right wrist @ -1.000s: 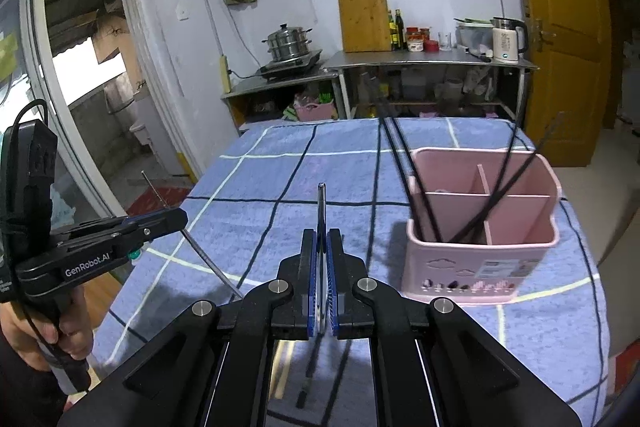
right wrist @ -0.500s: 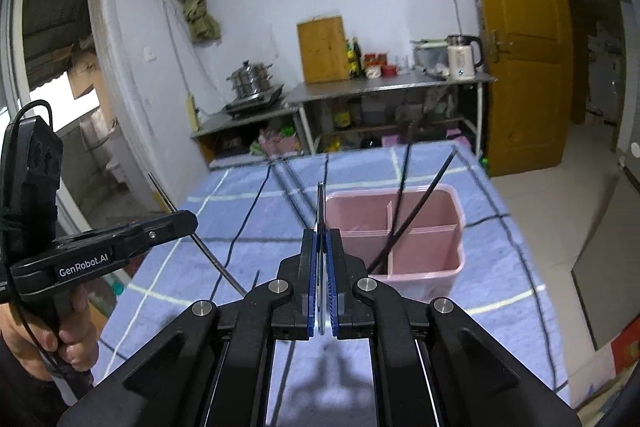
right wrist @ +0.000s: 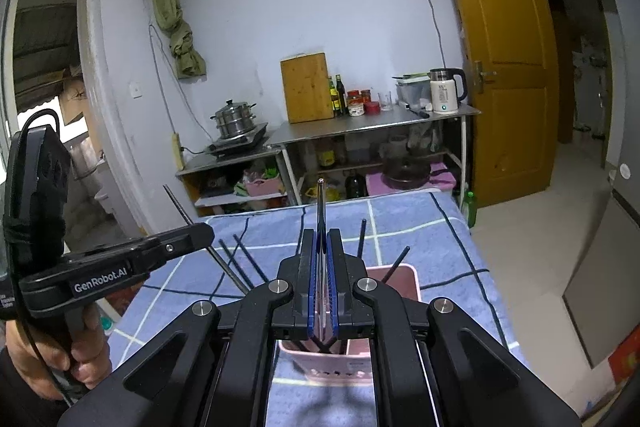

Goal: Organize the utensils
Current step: 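Lift the chopsticks upright and carry both tools over the pink holder, then lower the chopsticks into the pink holder and open both tools, then move both tools back to the remaining chopsticks on the cloth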

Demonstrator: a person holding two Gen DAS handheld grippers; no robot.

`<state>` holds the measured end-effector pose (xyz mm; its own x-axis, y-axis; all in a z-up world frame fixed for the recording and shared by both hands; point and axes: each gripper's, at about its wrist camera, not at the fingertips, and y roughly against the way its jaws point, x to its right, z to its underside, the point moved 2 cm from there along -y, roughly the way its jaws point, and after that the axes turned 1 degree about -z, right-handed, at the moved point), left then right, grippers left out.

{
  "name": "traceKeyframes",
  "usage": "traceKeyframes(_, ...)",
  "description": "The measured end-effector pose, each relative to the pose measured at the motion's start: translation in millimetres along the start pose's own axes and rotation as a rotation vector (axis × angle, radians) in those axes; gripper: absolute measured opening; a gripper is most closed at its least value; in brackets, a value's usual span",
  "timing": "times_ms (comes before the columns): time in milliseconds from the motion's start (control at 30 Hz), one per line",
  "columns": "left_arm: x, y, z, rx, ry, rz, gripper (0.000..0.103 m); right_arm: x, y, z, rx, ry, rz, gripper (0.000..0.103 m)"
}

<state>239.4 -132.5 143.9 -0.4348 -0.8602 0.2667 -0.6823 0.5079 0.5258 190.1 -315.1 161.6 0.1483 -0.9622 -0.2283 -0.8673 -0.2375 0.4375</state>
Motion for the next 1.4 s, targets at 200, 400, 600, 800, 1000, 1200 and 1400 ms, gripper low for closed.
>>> traceKeyframes(200, -5.6, -27.5, 15.3, -0.047, 0.013, 0.0, 0.006, 9.7, -26.3, 20.0, -0.05, -0.014, 0.007, 0.005)
traceKeyframes(400, -6.1, -47.0, 32.8, -0.089, 0.009, -0.013, 0.006, 17.0, -47.9, 45.7, -0.108, -0.024, 0.01, 0.005)
traceKeyframes(600, -7.9, -57.1, 45.0, -0.12, 0.001, -0.025, 0.006, 21.3, -64.1, 63.4, -0.166, -0.027, 0.008, 0.005)
traceKeyframes(800, -3.3, -55.7, 50.2, -0.121, -0.024, -0.028, 0.006, 23.7, -64.2, 66.7, -0.184, -0.029, 0.013, 0.005)
traceKeyframes(1000, 0.2, -37.0, 45.4, -0.081, -0.04, -0.02, 0.018, 18.9, -49.3, 61.1, -0.148, -0.018, 0.023, 0.017)
traceKeyframes(1200, -0.4, -10.0, 38.1, -0.032, -0.041, -0.013, 0.02, 14.8, -29.1, 54.1, -0.108, -0.018, 0.023, 0.017)
traceKeyframes(1400, -10.1, 19.7, 36.7, 0.015, -0.037, -0.027, 0.021, 8.4, -3.9, 51.2, -0.059, -0.016, 0.028, 0.017)
